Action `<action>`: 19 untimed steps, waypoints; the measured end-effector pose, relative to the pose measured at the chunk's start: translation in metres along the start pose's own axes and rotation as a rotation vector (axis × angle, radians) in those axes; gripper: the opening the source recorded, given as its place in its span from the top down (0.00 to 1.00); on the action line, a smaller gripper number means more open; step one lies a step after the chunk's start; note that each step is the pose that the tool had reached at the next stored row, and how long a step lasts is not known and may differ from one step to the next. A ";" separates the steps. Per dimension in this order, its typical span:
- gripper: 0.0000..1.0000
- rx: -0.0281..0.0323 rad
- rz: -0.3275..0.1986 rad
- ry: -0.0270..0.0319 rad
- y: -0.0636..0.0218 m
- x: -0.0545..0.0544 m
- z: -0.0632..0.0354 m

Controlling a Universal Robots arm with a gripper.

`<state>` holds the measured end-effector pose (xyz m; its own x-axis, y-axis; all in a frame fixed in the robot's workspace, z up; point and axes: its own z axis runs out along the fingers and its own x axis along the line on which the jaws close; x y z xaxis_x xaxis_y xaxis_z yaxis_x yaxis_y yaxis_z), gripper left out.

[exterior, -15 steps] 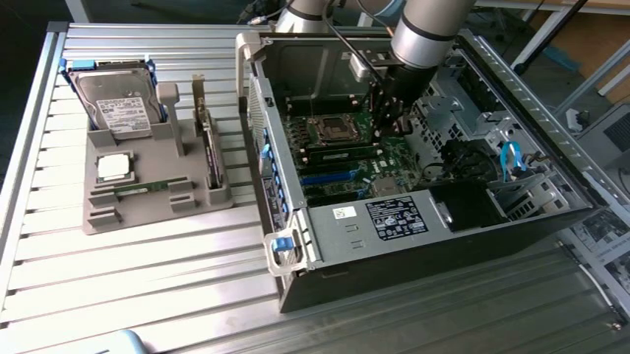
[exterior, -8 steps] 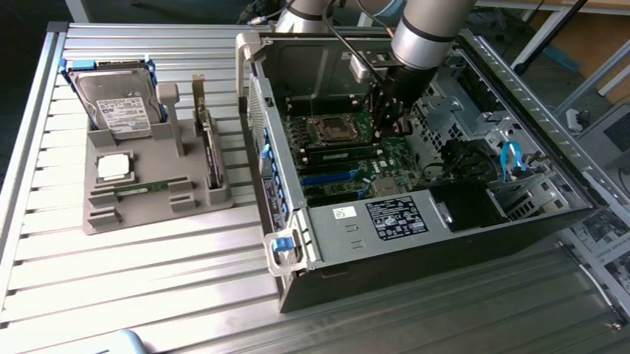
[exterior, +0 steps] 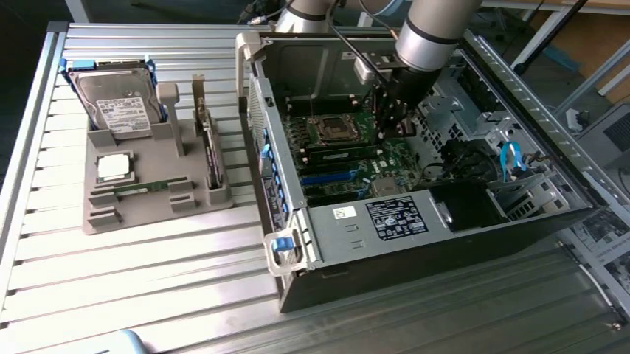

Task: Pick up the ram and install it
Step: 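Press down the ram until it locks into place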

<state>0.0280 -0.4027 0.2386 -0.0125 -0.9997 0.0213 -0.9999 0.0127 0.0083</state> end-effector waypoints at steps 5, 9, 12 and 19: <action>0.89 -0.0001 0.000 -0.0002 -0.0004 0.005 0.0013; 0.89 -0.0003 0.000 -0.0001 -0.0011 0.005 0.0032; 0.89 -0.0005 0.000 0.0001 -0.0019 0.005 0.0049; 0.89 -0.0008 0.000 0.0000 -0.0030 0.005 0.0075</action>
<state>0.0309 -0.4079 0.2312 -0.0126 -0.9997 0.0213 -0.9999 0.0128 0.0091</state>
